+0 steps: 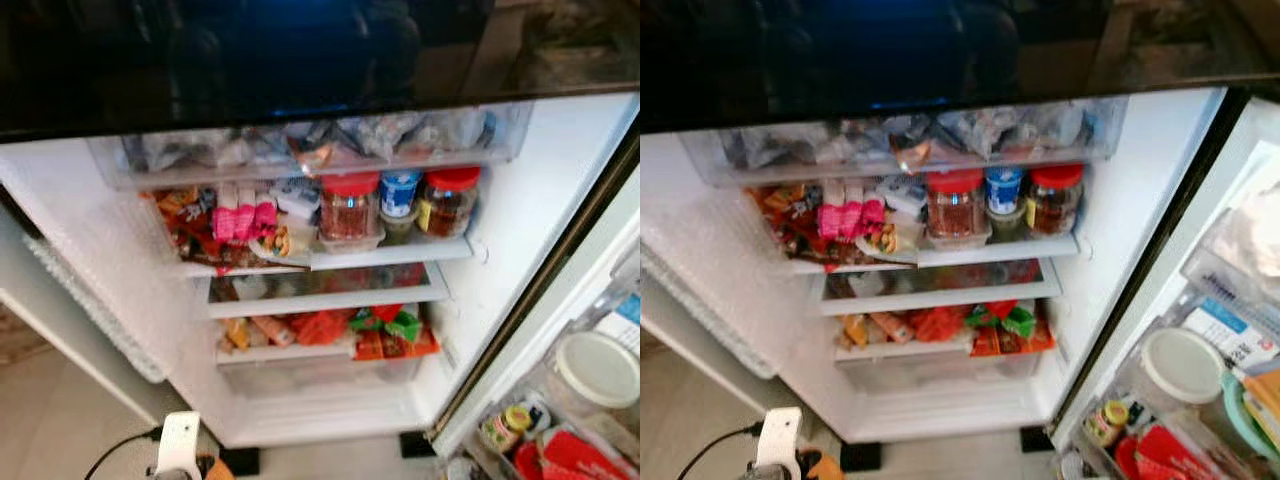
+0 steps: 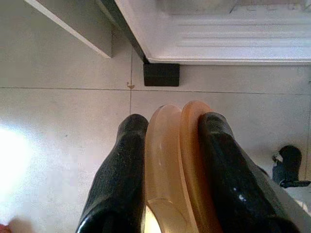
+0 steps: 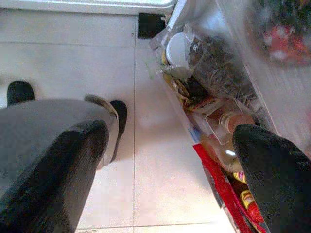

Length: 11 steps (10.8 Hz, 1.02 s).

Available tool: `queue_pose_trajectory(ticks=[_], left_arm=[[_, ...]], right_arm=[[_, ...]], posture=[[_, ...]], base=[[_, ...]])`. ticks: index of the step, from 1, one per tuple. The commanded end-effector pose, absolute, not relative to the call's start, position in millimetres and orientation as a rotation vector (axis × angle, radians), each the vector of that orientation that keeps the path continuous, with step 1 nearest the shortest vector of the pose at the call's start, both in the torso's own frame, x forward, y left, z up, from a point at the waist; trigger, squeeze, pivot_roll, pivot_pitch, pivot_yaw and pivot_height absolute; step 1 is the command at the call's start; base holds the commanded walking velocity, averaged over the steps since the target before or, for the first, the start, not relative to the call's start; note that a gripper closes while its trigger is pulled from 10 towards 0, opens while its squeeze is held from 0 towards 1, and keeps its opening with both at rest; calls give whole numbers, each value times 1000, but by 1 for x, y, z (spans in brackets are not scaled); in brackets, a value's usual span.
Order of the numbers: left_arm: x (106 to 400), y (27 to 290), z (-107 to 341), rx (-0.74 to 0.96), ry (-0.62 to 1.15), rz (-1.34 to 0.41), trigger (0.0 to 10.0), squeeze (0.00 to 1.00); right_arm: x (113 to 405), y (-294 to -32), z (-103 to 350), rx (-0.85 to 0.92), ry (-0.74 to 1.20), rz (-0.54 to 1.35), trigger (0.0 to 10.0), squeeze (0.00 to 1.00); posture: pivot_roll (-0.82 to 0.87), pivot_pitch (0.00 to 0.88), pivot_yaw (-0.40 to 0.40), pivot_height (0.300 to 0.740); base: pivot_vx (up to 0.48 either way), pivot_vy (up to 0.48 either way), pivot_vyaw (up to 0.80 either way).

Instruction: Restocking fridge

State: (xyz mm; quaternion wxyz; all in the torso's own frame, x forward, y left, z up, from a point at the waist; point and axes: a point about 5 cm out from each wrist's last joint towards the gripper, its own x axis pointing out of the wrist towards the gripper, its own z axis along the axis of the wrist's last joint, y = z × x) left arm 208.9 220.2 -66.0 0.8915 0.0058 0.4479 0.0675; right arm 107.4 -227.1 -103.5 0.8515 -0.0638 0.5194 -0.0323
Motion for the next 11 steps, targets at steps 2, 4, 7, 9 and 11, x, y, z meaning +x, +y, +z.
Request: queue_pose_trajectory(ticks=[2, 4, 7, 9, 11], left_arm=[[207, 222, -67, 22, 941, 137, 10000, 0], [207, 222, -67, 21, 941, 136, 10000, 0], [207, 221, -67, 18, 941, 139, 10000, 0], [207, 221, -67, 17, 942, 139, 10000, 0], [207, 221, -67, 17, 940, 135, 10000, 0]], right_arm=[[100, -227, -105, -134, 1112, -66, 10000, 0], [101, -225, -105, -150, 1109, -40, 10000, 0], [100, -226, -106, -118, 1111, -71, 10000, 0], [100, -226, -106, -124, 1110, -64, 10000, 0], [100, -225, -106, -116, 1117, -49, 10000, 0]], posture=[[-33, 25, 22, 740], [-32, 24, 21, 740], [-30, 21, 20, 740], [-30, 14, 21, 740], [-34, 8, 22, 740]], base=[[0, 0, 0], [0, 0, 616], [0, 0, 267], [0, 0, 0], [0, 0, 0]])
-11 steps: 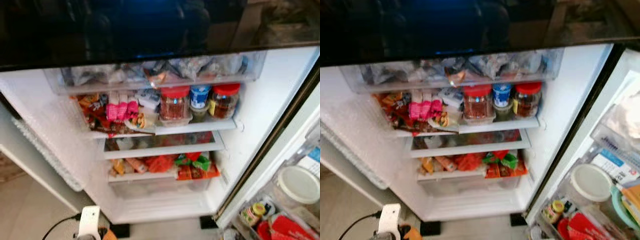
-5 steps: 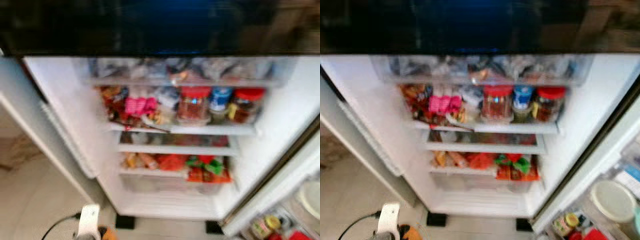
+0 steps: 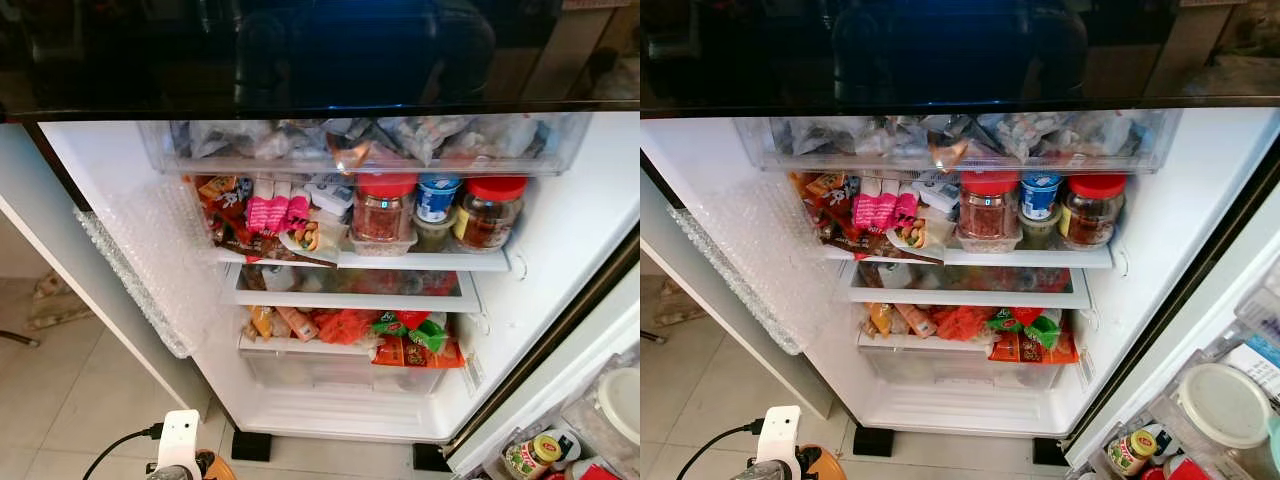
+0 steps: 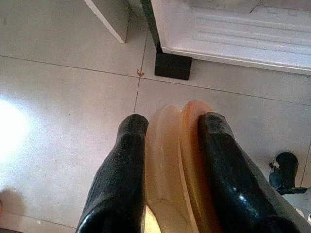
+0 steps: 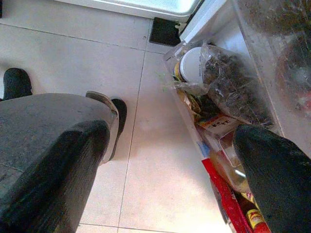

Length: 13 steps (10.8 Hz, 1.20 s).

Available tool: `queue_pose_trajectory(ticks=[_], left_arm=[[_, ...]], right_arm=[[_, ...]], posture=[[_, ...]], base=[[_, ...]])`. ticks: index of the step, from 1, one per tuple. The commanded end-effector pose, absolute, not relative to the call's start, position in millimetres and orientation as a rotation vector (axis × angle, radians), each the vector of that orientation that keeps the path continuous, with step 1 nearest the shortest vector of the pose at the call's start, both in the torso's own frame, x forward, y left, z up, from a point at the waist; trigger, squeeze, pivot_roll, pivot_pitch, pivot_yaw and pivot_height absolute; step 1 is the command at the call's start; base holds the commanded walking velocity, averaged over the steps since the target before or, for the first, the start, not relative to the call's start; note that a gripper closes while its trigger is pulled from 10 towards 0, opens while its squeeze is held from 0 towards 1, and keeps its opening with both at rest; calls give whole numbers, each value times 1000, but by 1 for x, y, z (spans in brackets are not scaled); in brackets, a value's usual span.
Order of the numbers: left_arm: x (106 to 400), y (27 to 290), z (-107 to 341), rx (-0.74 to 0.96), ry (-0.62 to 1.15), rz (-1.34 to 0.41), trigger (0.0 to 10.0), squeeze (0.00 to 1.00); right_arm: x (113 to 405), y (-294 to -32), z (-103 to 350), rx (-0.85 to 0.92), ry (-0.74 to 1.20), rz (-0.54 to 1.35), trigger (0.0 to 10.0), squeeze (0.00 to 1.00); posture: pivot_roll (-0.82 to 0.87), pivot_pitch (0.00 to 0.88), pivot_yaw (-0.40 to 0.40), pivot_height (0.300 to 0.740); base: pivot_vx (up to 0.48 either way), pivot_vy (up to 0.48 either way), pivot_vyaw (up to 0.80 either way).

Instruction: Restocking fridge

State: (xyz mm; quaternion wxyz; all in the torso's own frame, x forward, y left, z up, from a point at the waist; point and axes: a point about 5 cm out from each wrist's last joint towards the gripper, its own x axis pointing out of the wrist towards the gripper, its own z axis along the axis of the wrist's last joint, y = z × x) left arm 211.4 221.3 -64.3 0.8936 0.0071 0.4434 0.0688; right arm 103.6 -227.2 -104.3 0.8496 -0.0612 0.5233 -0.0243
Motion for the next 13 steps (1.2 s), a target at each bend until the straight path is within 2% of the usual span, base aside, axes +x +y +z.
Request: queue_pose_trajectory(ticks=[1, 2, 4, 8, 13], left_arm=[[206, 221, -67, 17, 939, 134, 10000, 0], [206, 221, -67, 16, 939, 134, 10000, 0], [207, 221, -67, 15, 939, 136, 10000, 0], [207, 221, -67, 11, 938, 135, 10000, 0], [208, 220, -67, 4, 933, 133, 10000, 0]], right_arm=[[99, -224, -106, -121, 1118, -45, 10000, 0], [99, -224, -106, -131, 1120, -34, 10000, 0], [98, -223, -107, -135, 1125, -30, 10000, 0], [97, -224, -107, -125, 1131, -40, 10000, 0], [98, -224, -107, -117, 1132, -41, 10000, 0]], posture=[[-33, 5, 21, 740], [-33, 5, 21, 740], [-31, 15, 19, 740], [-34, 22, 19, 740], [-34, 21, 18, 740]], base=[[0, 0, 0], [0, 0, 0], [0, 0, 747], [0, 0, 0], [287, 0, 0]])
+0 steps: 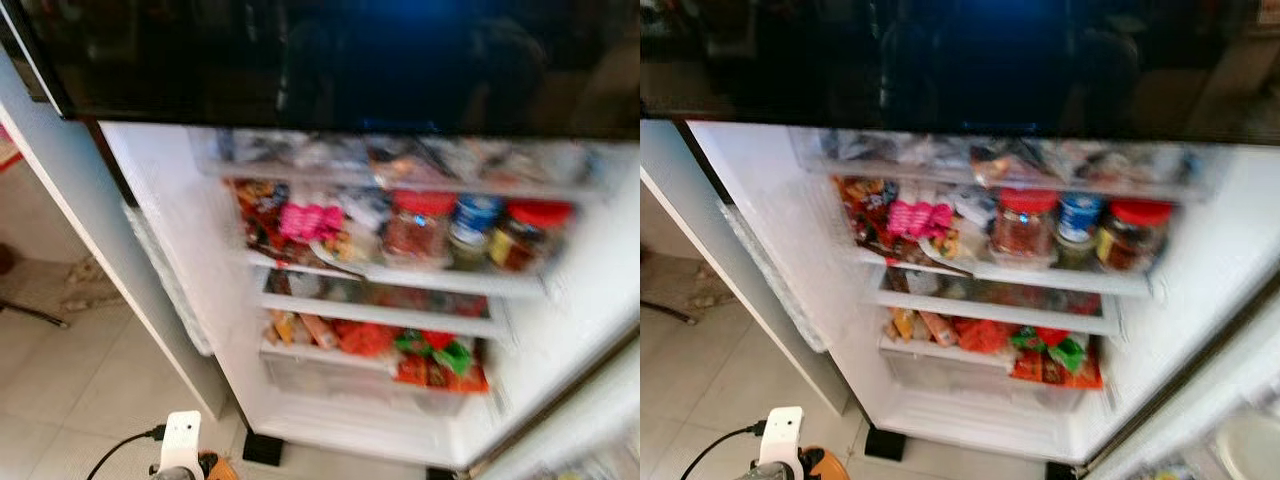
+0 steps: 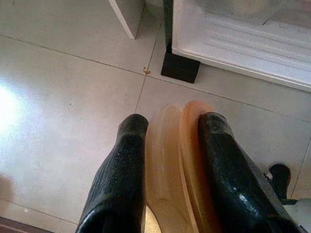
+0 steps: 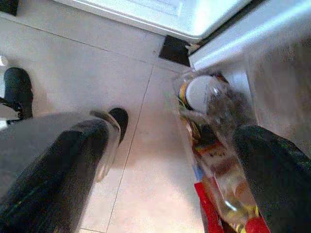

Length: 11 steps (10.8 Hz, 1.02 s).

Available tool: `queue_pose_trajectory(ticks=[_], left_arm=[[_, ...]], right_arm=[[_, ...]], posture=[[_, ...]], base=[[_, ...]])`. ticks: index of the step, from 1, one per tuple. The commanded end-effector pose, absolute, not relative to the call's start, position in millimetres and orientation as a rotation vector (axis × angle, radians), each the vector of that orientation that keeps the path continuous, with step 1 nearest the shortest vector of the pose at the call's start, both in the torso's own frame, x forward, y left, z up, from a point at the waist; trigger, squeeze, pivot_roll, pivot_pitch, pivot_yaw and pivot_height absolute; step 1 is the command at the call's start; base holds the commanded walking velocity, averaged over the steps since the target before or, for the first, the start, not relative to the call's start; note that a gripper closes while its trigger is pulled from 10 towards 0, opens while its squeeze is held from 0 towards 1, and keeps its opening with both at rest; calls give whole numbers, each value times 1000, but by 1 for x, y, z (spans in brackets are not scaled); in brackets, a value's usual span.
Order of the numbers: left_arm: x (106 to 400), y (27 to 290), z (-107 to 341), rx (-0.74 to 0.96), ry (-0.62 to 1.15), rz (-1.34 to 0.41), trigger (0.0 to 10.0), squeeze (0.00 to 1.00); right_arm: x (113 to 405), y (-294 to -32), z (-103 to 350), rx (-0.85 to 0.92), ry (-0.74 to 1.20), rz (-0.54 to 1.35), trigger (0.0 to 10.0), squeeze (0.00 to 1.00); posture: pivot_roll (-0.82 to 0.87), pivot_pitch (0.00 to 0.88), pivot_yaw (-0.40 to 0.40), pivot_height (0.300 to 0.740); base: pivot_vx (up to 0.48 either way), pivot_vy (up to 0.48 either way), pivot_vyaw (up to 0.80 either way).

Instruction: Restocking fridge

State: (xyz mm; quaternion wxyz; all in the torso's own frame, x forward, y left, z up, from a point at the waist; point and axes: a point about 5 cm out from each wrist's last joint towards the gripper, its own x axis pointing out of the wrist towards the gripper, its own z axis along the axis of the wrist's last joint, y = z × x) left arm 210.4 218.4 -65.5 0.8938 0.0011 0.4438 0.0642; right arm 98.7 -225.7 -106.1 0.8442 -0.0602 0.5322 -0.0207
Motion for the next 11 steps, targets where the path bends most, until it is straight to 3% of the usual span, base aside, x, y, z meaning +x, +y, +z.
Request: queue_pose_trajectory(ticks=[1, 3, 10, 11], left_arm=[[208, 220, -67, 4, 933, 133, 10000, 0], [208, 220, -67, 4, 930, 132, 10000, 0], [220, 215, -55, -13, 726, 75, 10000, 0], [253, 241, -5, -63, 377, 54, 10000, 0]], right_arm=[[98, -224, -107, -116, 1131, -43, 10000, 0], [97, -224, -107, -114, 1133, -43, 10000, 0], [97, -226, -107, -115, 1140, -30, 10000, 0], [96, -227, -107, -120, 1142, -25, 10000, 0]], posture=[[-34, 21, 18, 740], [-33, 23, 19, 740], [-17, 30, 2, 740], [-8, 29, -1, 740]], base=[[311, 0, 0], [294, 0, 0], [0, 0, 0], [0, 0, 0]])
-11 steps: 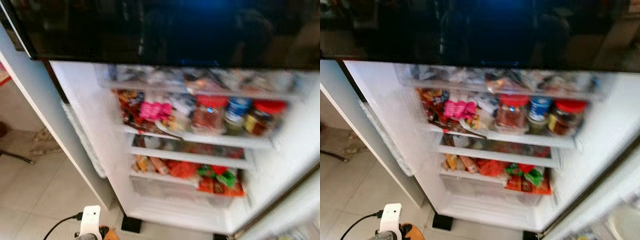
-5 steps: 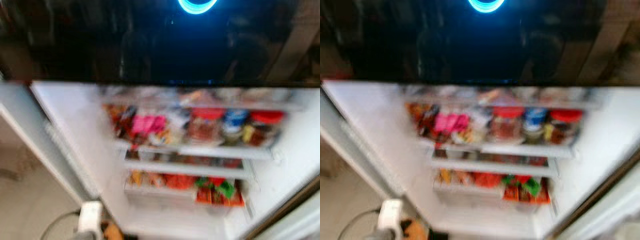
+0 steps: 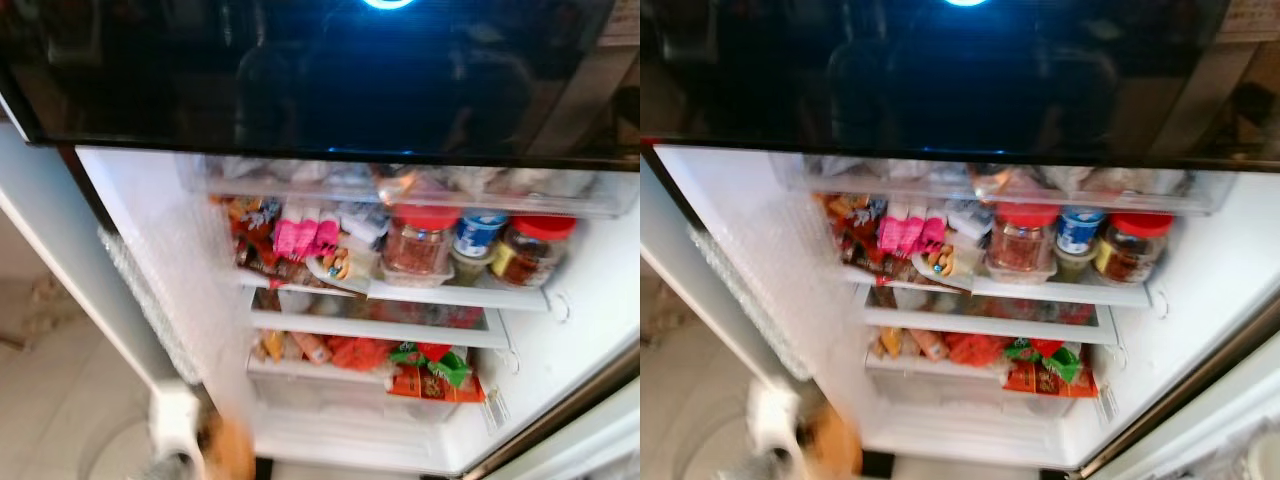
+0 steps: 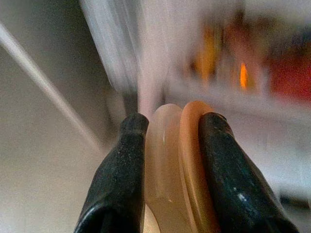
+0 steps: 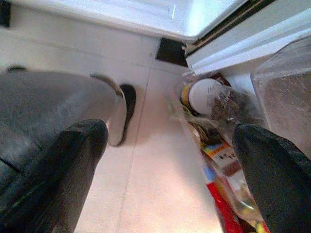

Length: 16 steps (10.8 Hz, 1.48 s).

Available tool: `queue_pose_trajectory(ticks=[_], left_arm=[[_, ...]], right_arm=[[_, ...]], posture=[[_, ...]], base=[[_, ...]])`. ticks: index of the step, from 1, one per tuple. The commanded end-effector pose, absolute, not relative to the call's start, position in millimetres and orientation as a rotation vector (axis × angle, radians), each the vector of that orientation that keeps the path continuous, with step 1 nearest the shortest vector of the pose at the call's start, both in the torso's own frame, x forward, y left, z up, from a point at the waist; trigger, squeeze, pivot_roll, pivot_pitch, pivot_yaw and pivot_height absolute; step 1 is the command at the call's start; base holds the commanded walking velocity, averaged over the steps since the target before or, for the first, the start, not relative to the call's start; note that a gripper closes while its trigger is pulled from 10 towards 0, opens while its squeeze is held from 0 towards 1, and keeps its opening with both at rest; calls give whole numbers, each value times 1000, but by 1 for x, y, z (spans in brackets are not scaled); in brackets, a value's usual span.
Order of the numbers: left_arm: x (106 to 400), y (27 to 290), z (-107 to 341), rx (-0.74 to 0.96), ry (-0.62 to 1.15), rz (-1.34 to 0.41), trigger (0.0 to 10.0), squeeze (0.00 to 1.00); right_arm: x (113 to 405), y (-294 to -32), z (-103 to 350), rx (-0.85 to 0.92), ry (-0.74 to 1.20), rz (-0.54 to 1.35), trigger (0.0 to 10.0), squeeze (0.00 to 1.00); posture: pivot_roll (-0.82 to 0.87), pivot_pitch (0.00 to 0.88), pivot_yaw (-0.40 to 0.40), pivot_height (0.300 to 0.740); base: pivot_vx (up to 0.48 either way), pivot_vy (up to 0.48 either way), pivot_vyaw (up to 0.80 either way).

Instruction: Restocking fridge

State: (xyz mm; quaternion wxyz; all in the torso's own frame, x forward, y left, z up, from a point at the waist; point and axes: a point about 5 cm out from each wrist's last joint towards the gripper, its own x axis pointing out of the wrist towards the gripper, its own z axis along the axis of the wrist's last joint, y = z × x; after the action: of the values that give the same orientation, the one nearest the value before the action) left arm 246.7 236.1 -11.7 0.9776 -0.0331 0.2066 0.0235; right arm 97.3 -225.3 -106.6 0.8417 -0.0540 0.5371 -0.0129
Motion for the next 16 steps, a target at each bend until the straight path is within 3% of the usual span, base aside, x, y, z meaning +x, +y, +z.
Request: queue_pose_trajectory(ticks=[1, 3, 5, 6, 9, 14, 16], left_arm=[[262, 241, 13, -73, 300, 26, 10000, 0], [268, 205, 54, -202, 185, -171, 10000, 0], [246, 174, 72, -438, 168, -279, 10000, 0], [233, 163, 75, -476, 218, -353, 10000, 0], [206, 157, 76, -713, 298, -417, 10000, 0], [213, 156, 96, -667, 293, -480, 10000, 0], [213, 153, 95, -652, 309, -493, 10000, 0]], right_arm=[[96, -227, -107, -122, 1142, -23, 10000, 0], [96, -226, -107, -120, 1145, -14, 10000, 0], [95, -226, -107, -121, 1153, -7, 10000, 0], [94, -226, -108, -124, 1158, -5, 10000, 0], [92, -227, -108, -106, 1155, -21, 10000, 0], [92, -226, -107, -145, 1157, 33, 10000, 0], [98, -224, -106, -376, 1160, 240, 10000, 0]], posture=[[-5, 26, 0, 740], [-16, 15, 10, 740], [-12, 4, 6, 740], [-16, 1, 9, 740], [-20, 21, 6, 740], [-33, 64, 2, 740], [-41, 65, 6, 740]], base=[[0, 0, 0], [0, 0, 0], [0, 0, 0], [0, 0, 0], [0, 0, 0], [0, 0, 0], [0, 0, 0]])
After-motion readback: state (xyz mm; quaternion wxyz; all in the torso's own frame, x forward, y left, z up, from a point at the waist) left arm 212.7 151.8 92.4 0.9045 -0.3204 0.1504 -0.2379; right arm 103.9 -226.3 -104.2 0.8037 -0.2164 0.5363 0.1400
